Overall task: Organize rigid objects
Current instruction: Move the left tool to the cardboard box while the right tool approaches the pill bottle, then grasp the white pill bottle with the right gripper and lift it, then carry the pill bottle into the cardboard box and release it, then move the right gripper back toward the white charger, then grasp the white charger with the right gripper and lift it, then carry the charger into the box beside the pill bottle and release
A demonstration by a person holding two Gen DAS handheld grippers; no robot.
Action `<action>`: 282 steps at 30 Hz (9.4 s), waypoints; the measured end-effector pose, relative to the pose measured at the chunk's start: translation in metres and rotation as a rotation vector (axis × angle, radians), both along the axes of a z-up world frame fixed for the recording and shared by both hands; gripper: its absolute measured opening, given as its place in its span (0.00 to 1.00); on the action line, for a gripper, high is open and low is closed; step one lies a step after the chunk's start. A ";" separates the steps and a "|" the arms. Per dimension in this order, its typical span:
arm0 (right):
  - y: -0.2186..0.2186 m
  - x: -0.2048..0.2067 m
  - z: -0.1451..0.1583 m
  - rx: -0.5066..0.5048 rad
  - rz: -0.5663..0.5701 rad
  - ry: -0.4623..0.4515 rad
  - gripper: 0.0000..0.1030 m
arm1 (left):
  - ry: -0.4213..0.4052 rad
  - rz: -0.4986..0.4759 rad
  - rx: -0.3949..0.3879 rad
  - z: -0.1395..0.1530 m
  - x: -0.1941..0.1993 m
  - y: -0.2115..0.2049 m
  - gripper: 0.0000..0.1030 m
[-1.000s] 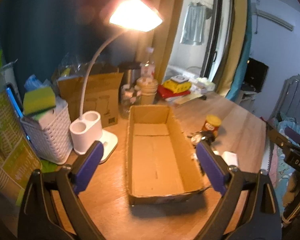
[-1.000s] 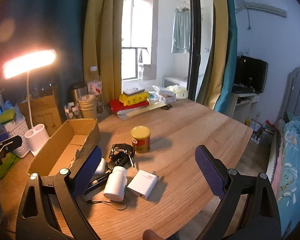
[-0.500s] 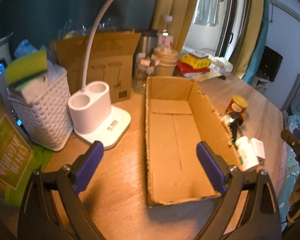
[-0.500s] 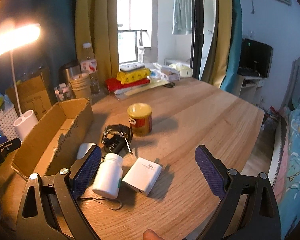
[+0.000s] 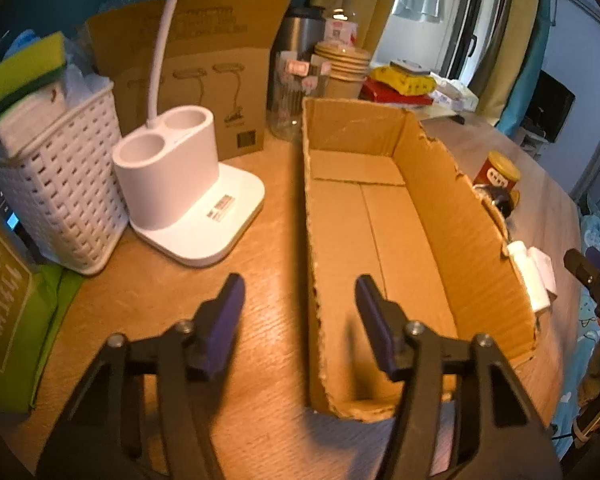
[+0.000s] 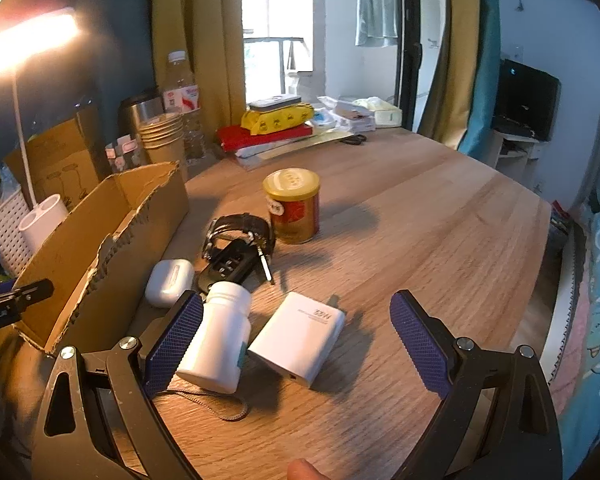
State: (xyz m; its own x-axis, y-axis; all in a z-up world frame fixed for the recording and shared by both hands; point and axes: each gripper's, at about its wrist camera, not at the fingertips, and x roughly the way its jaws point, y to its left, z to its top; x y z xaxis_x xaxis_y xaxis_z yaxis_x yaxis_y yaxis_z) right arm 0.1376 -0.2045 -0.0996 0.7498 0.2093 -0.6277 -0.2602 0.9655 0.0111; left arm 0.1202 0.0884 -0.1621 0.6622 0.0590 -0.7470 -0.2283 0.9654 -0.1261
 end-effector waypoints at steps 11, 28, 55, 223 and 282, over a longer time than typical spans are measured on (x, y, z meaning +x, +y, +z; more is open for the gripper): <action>0.023 -0.008 -0.010 -0.007 0.108 0.028 0.93 | 0.010 -0.033 0.000 -0.002 -0.001 -0.007 0.12; 0.048 -0.007 -0.028 -0.026 0.181 0.072 0.89 | 0.007 -0.042 -0.011 0.001 -0.003 -0.009 0.05; 0.053 -0.013 -0.039 -0.121 0.183 0.028 0.44 | 0.007 -0.046 -0.011 0.000 -0.004 -0.011 0.05; 0.001 0.028 -0.045 -0.041 0.014 0.126 0.52 | 0.002 -0.065 -0.019 -0.001 -0.003 -0.010 0.06; 0.103 -0.023 0.050 0.041 0.324 -0.062 0.48 | 0.000 -0.064 -0.019 -0.001 -0.004 -0.011 0.06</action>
